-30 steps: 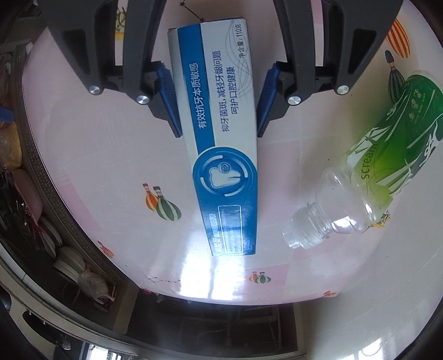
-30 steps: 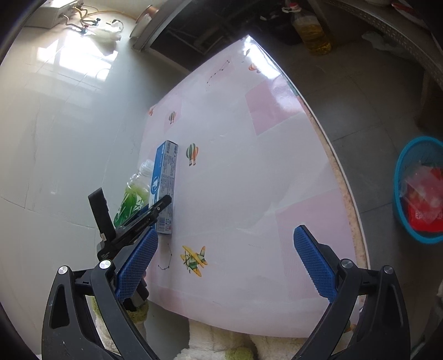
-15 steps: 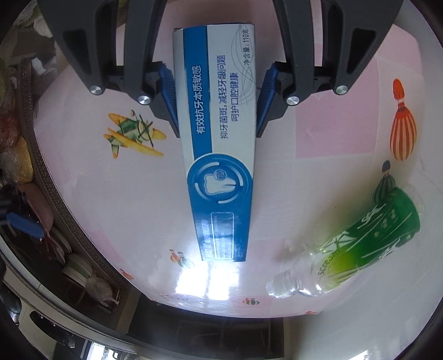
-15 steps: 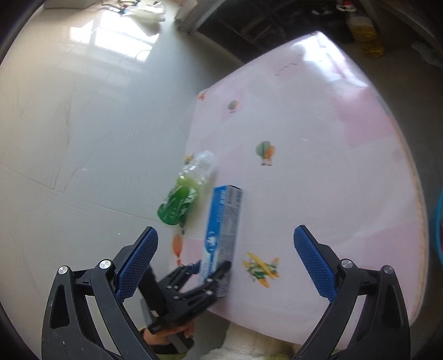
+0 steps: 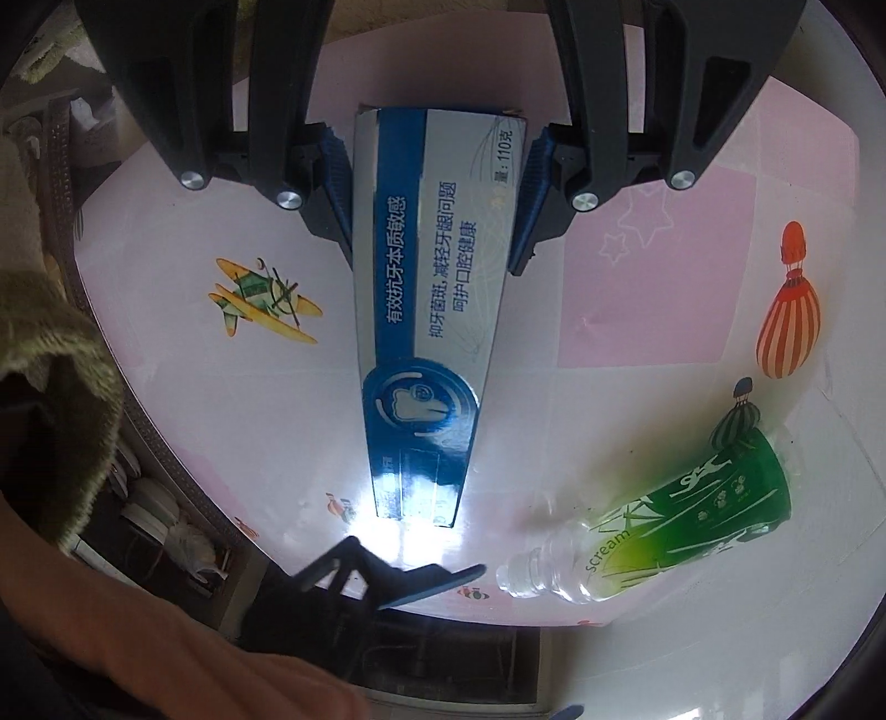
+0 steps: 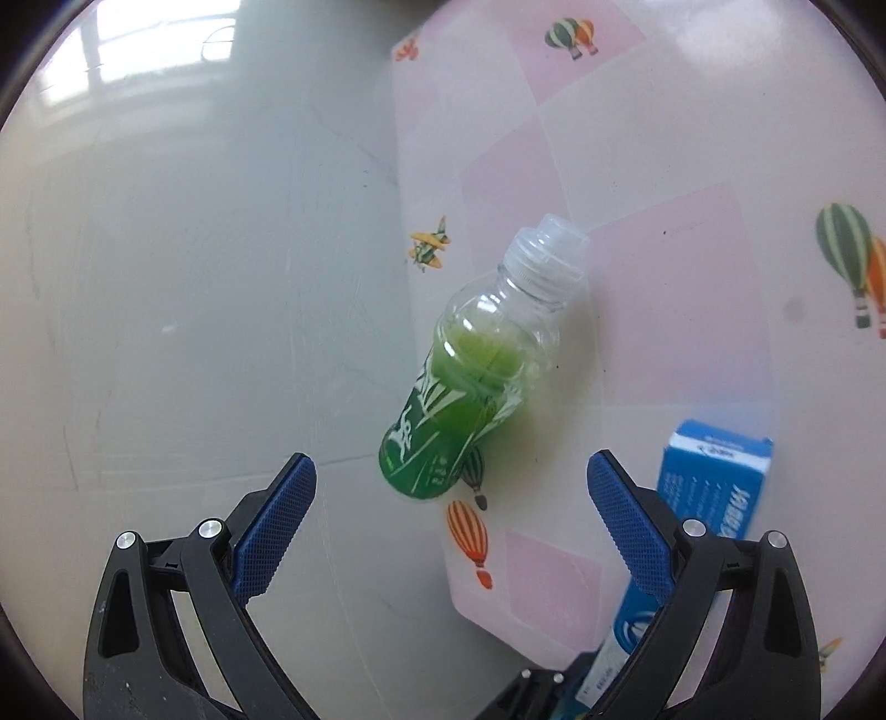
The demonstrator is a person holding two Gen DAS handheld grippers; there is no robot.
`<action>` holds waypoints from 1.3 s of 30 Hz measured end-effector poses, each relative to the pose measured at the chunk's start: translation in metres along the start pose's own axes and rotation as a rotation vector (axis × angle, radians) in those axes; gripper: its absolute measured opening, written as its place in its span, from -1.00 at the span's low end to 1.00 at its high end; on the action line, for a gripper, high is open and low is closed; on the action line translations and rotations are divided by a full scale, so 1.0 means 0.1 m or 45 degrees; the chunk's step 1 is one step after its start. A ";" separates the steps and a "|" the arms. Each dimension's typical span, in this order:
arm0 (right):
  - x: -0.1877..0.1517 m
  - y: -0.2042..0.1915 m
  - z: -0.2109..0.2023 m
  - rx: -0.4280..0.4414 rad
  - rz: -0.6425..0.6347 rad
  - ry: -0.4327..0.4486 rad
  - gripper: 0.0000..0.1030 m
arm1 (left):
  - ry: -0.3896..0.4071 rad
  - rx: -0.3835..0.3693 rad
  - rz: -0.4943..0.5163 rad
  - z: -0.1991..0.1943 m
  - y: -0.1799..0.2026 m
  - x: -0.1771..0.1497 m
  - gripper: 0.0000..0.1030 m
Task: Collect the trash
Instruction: 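Grasp the green drink bottle with the right tool while the left tool holds the box, then lift the bottle and box and carry both toward the wastebasket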
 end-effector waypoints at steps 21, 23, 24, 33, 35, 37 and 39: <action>0.43 0.23 1.02 -0.076 0.375 0.008 0.42 | 0.004 -0.022 -0.060 -0.04 -0.22 -0.08 -0.04; 0.46 0.27 1.06 -0.009 0.433 0.019 0.40 | 0.004 -0.020 -0.060 -0.03 -0.23 -0.07 -0.04; 0.47 0.29 1.07 0.020 0.456 0.029 0.33 | 0.004 -0.019 -0.058 -0.03 -0.22 -0.07 -0.04; 0.51 0.47 1.01 0.206 0.500 0.019 0.29 | 0.005 -0.005 -0.065 -0.01 -0.24 -0.09 -0.04; 0.51 0.46 0.93 0.260 0.483 -0.006 0.28 | 0.005 -0.002 -0.067 0.00 -0.23 -0.09 -0.04; 0.48 0.44 0.79 0.320 0.440 -0.034 0.28 | 0.005 0.001 -0.070 0.01 -0.23 -0.10 -0.04; 0.43 0.41 0.58 0.372 0.378 -0.055 0.28 | 0.007 0.004 -0.072 0.02 -0.23 -0.08 -0.04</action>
Point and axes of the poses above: each gripper's, at about its wrist camera, not at the fingertips, and z roughly the way its jaws point, y to its right, x to its top, the point moved 7 cm from there along z, roughly the way its jaws point, and after that the axes turned 3 degrees about x, right-handed, at the moved point
